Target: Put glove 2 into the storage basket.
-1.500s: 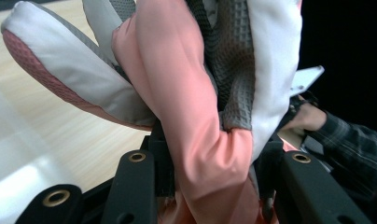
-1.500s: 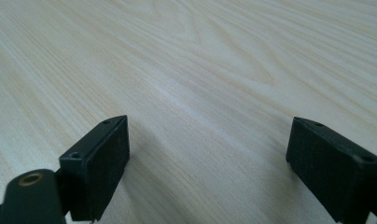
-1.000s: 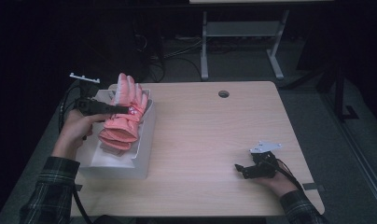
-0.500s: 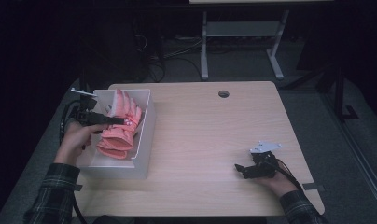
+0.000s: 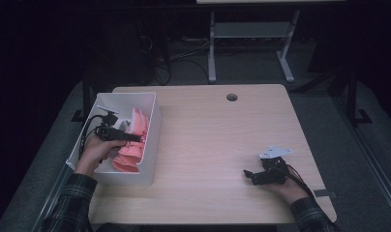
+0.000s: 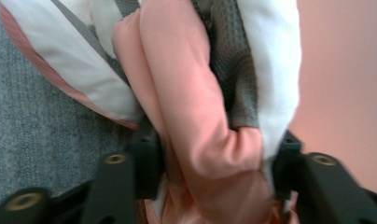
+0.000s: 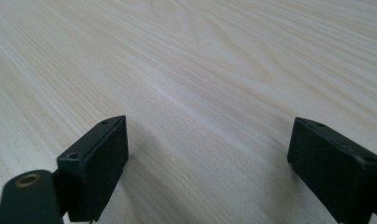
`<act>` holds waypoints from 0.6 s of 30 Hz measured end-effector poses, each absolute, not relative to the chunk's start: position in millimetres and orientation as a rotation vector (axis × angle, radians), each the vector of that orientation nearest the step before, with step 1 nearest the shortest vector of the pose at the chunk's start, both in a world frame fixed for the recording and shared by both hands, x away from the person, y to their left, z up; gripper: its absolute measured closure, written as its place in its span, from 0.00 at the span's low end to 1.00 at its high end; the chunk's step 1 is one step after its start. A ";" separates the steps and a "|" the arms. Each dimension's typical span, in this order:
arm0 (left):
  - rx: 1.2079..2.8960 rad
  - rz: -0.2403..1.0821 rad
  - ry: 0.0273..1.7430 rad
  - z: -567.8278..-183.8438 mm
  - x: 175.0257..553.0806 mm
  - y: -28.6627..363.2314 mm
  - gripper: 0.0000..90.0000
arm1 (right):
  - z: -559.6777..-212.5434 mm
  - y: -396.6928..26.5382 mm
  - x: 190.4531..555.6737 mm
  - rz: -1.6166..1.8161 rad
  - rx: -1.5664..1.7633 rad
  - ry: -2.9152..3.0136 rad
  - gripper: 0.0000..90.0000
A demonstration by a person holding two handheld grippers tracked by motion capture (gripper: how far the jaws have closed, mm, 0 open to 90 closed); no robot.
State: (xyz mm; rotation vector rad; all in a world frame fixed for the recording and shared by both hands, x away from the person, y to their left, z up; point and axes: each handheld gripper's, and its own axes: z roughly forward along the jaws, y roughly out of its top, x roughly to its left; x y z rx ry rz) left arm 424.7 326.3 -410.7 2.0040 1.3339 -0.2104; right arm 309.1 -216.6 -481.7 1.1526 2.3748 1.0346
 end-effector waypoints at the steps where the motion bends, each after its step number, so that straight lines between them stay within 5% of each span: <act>1: 2.000 -0.207 1.332 -410.7 424.4 326.4 0.45 | -481.7 -216.5 309.0 1.035 1.154 2.375 0.13; 6: 2.036 -0.104 1.333 -400.6 422.5 327.6 0.18 | -481.5 -216.3 308.7 1.034 1.160 2.373 0.13; 18: 2.000 0.110 1.270 -339.4 413.7 327.0 0.15 | -481.6 -216.3 308.7 1.034 1.160 2.374 0.13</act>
